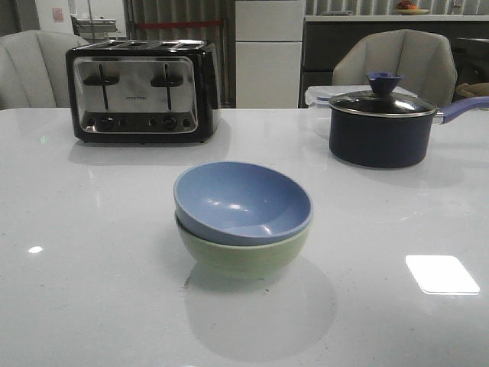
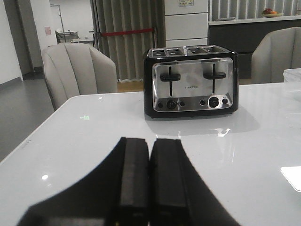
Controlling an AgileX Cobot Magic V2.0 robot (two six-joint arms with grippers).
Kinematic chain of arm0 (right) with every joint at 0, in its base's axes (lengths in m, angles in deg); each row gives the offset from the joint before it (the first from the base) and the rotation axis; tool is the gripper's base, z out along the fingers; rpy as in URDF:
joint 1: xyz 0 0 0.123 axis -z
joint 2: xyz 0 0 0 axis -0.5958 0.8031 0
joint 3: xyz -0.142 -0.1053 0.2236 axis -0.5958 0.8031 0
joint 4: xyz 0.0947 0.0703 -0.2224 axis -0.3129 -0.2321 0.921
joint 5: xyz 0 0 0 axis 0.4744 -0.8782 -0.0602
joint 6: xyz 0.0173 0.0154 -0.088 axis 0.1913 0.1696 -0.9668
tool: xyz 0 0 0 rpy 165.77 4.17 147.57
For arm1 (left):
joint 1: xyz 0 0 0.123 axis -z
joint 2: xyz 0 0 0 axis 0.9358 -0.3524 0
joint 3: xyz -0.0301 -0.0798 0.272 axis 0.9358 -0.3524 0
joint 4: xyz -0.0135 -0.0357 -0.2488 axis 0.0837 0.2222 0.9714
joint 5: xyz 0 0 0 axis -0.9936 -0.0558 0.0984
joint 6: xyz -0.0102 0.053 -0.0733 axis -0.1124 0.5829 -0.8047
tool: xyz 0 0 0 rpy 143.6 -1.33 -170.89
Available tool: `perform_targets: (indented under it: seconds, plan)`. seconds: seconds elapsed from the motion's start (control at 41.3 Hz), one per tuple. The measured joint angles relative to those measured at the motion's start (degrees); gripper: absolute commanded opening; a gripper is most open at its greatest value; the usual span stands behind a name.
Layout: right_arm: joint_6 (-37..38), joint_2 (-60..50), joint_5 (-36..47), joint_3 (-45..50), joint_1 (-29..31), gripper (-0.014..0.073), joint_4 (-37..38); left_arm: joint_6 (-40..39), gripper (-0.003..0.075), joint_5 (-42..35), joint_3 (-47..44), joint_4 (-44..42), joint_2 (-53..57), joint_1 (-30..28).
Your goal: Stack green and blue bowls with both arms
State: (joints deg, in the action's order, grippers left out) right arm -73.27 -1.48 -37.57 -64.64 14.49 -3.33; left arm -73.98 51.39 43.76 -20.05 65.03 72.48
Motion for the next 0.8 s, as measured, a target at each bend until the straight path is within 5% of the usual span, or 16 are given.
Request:
perform_targets:
  seconds: [0.799]
  plan:
    - [0.00, -1.63, -0.02, 0.08, 0.85, 0.0029, 0.00, 0.00, 0.0093, -0.08, 0.00, 0.03, 0.00, 0.00]
